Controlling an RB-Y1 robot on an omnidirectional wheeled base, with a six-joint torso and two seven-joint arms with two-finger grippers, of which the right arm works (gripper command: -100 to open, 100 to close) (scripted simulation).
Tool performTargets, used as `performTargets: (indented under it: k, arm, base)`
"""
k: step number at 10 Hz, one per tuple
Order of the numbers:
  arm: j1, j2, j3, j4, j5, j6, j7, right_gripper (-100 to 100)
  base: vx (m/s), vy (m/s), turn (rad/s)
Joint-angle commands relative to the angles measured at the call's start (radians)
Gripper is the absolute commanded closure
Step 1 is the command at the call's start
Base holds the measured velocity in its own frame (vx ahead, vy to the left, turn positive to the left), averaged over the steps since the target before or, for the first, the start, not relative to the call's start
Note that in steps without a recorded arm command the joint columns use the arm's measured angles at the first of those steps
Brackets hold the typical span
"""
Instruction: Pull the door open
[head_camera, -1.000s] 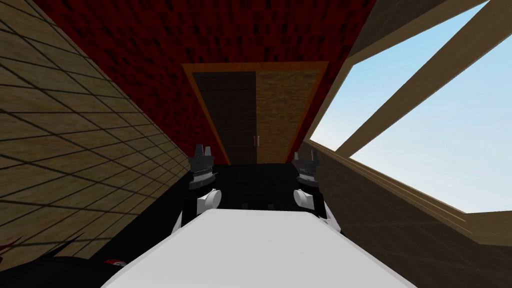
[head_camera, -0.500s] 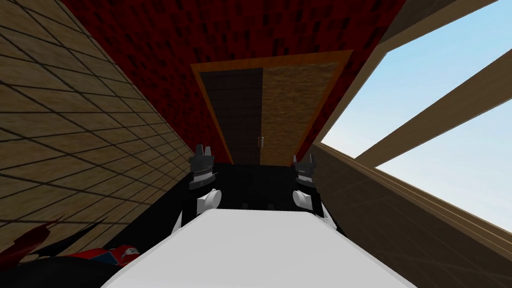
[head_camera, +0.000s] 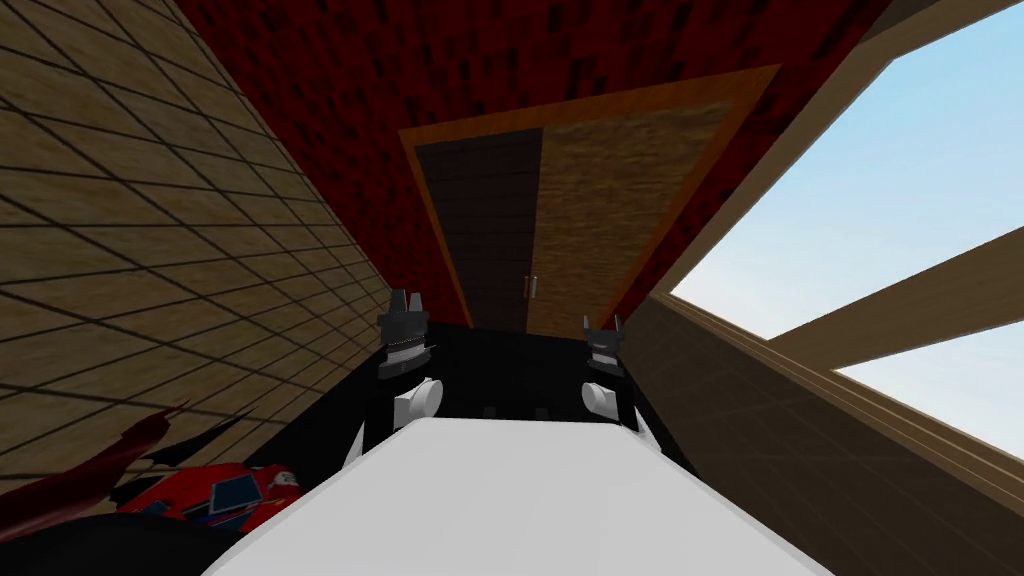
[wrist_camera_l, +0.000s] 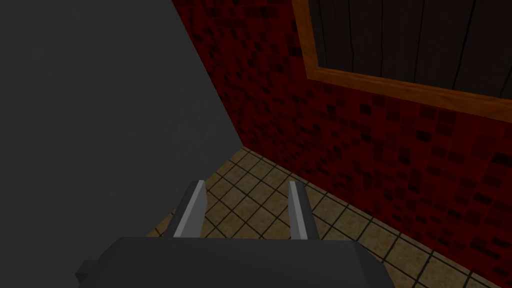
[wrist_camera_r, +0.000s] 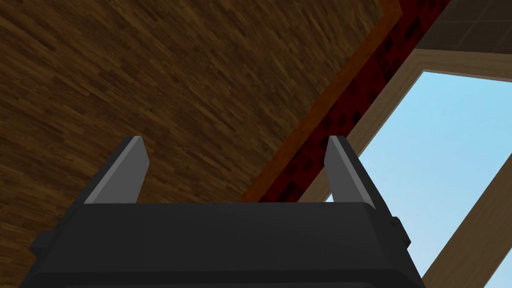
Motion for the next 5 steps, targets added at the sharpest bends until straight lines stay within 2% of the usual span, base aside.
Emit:
performTargets:
  k: [1, 5]
  arm:
    - [-0.007, -0.002, 0.002, 0.043, -0.025, -0.011, -0.035, -100]
    - [-0.027, -0.006, 0.006, 0.15, -0.087, -0.033, -0.114, -100]
  base:
    - [0.105, 0.015, 0.15]
    - [0.102, -0.006, 0.166]
